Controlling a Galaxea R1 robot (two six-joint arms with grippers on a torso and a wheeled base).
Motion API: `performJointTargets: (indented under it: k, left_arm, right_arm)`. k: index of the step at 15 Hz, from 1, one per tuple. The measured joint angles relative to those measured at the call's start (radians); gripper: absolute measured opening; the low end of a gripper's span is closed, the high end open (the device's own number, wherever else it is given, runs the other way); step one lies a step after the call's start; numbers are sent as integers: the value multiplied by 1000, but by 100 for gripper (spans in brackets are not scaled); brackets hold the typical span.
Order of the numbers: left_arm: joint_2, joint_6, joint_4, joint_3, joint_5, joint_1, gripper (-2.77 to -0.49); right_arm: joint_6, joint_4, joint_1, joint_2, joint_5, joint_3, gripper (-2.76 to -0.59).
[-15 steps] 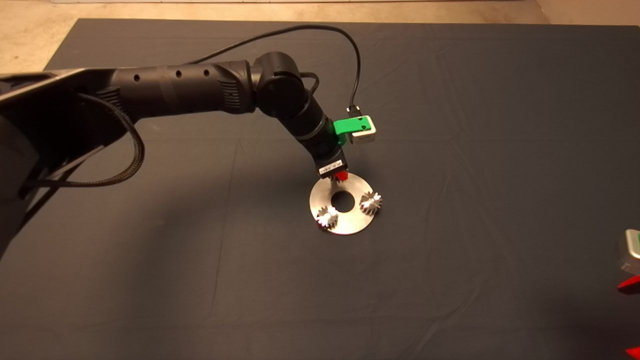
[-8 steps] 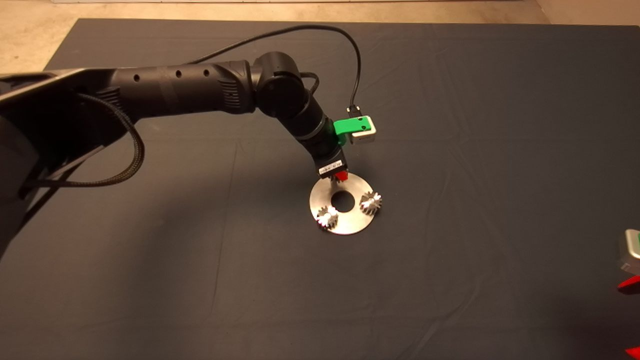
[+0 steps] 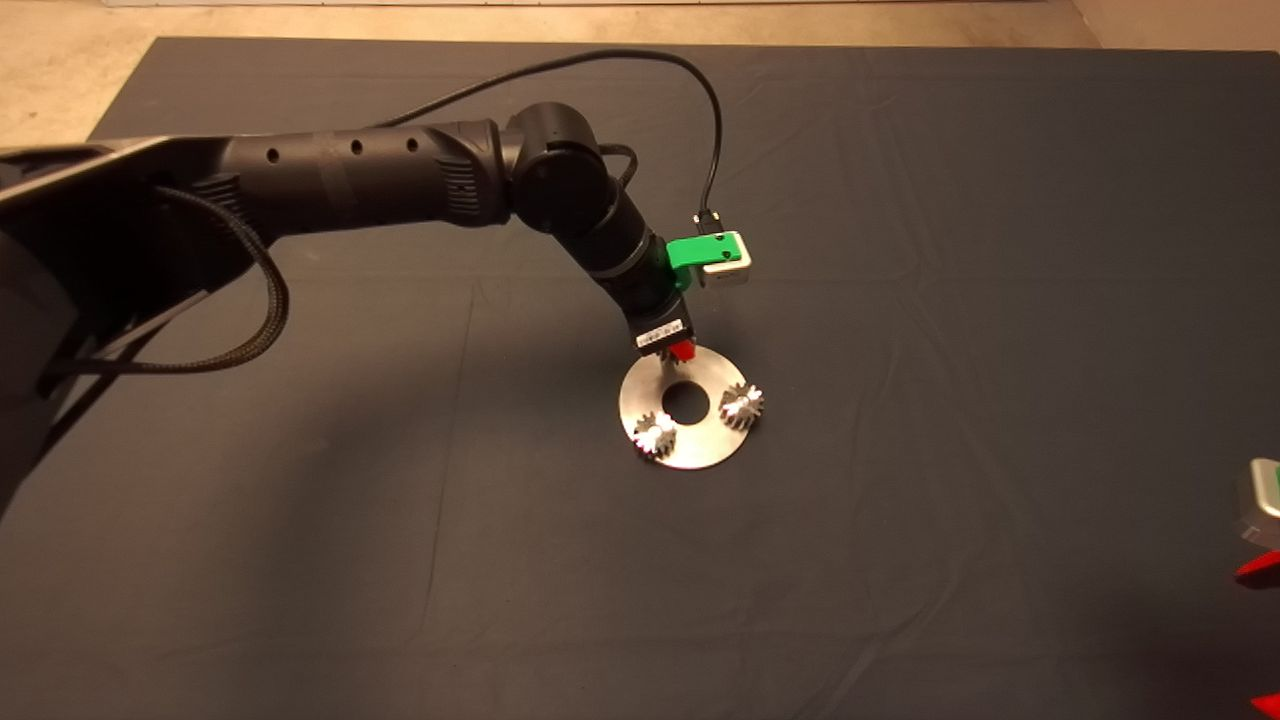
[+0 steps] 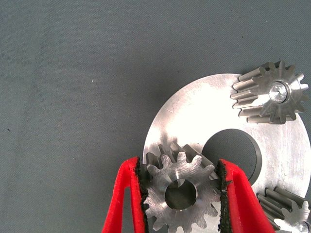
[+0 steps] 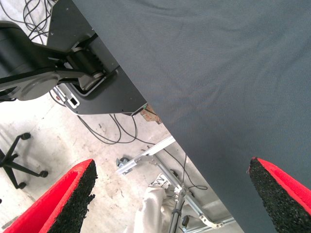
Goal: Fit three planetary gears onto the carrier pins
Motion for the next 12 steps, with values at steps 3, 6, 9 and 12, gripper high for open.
performJointTargets:
  k: [3,6,9,12]
  left_arm:
    - [0,10,0,0,3,0,-271]
    - [0,12,0,0,11,-1,-272]
    - [0,13,0,0,11,0,-272]
    - [-3,14,0,0,11,0,-272]
  right_arm:
    - [0,0,0,0,0,0,-102]
    - [0,0,0,0,0,0,-102]
    - [0,0,0,0,0,0,-102]
    - [0,0,0,0,0,0,-102]
